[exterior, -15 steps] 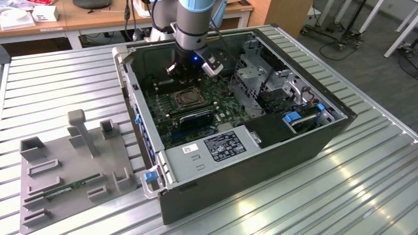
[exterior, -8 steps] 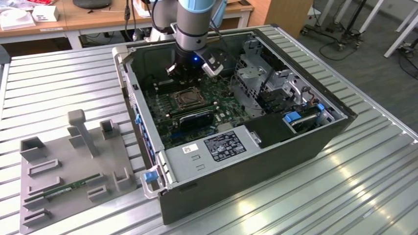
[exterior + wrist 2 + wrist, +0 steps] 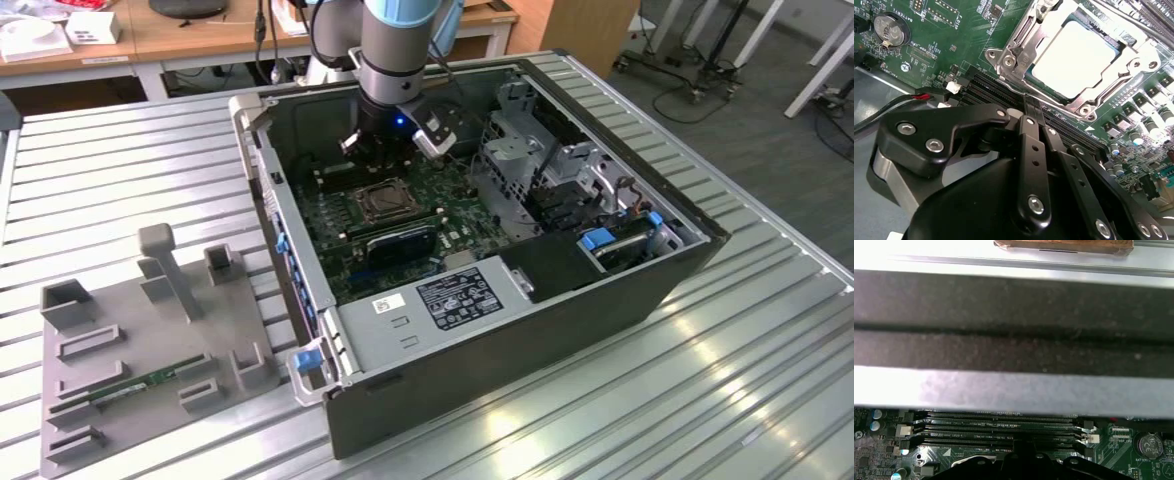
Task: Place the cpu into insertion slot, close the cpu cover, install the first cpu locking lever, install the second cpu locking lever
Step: 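Install the first cpu locking lever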
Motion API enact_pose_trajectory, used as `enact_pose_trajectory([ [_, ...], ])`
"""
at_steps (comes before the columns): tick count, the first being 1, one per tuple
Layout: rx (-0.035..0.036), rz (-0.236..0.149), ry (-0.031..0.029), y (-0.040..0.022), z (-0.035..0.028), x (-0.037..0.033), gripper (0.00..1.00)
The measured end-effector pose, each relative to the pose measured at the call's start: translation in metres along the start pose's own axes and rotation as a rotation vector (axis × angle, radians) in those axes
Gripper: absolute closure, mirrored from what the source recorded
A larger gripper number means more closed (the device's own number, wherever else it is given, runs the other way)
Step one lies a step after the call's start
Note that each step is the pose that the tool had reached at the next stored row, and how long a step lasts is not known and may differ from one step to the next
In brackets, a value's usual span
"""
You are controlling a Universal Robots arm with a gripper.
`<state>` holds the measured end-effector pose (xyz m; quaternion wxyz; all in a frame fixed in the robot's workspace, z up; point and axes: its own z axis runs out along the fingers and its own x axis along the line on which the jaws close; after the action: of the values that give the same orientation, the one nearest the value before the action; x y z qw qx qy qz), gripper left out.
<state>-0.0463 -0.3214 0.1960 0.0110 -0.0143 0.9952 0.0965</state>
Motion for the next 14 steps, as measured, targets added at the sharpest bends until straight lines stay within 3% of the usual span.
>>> enact_pose_trajectory([
  [14, 0.0037, 0.000, 0.0001, -0.0005, 0.0005, -0.0001, 0.89],
])
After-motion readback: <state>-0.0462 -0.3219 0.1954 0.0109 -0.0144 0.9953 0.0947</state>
